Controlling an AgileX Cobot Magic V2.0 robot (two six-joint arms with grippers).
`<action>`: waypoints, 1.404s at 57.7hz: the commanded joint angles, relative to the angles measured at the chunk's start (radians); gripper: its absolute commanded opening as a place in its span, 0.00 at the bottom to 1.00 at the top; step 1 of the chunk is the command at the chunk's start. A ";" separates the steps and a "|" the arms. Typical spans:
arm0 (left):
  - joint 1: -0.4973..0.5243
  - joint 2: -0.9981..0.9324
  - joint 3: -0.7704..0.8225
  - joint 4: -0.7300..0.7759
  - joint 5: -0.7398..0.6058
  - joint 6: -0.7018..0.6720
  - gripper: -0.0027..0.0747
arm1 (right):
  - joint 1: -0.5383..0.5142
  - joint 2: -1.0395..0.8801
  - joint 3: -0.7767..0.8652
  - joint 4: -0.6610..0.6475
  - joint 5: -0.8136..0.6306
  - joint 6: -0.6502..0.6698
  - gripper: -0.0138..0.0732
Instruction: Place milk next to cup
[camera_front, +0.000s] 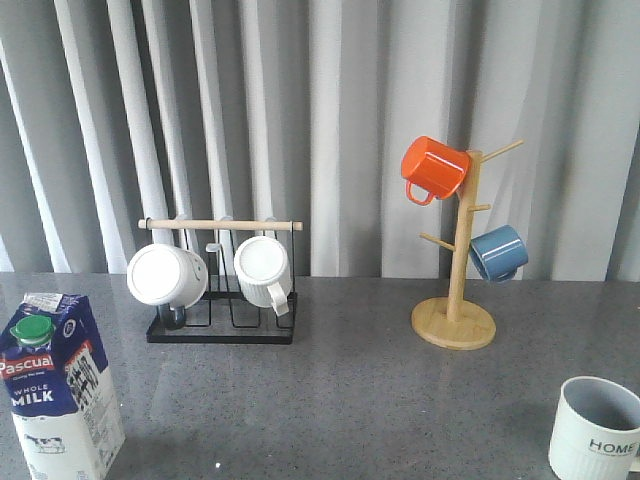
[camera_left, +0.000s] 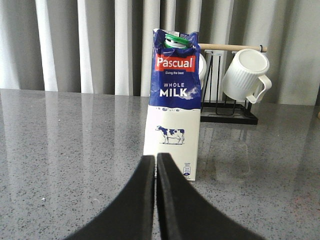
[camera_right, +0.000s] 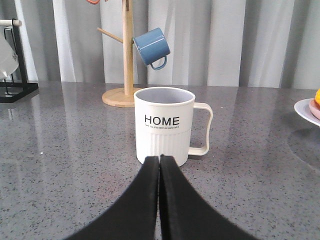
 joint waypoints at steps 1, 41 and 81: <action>-0.001 -0.011 -0.014 -0.009 -0.072 -0.009 0.03 | -0.006 -0.012 0.009 -0.008 -0.079 -0.005 0.15; -0.001 -0.007 -0.088 -0.098 -0.187 -0.035 0.03 | -0.006 -0.012 -0.015 0.013 -0.435 0.082 0.15; -0.005 0.792 -0.908 -0.096 0.365 0.024 0.03 | -0.006 0.805 -0.794 0.046 0.124 -0.060 0.15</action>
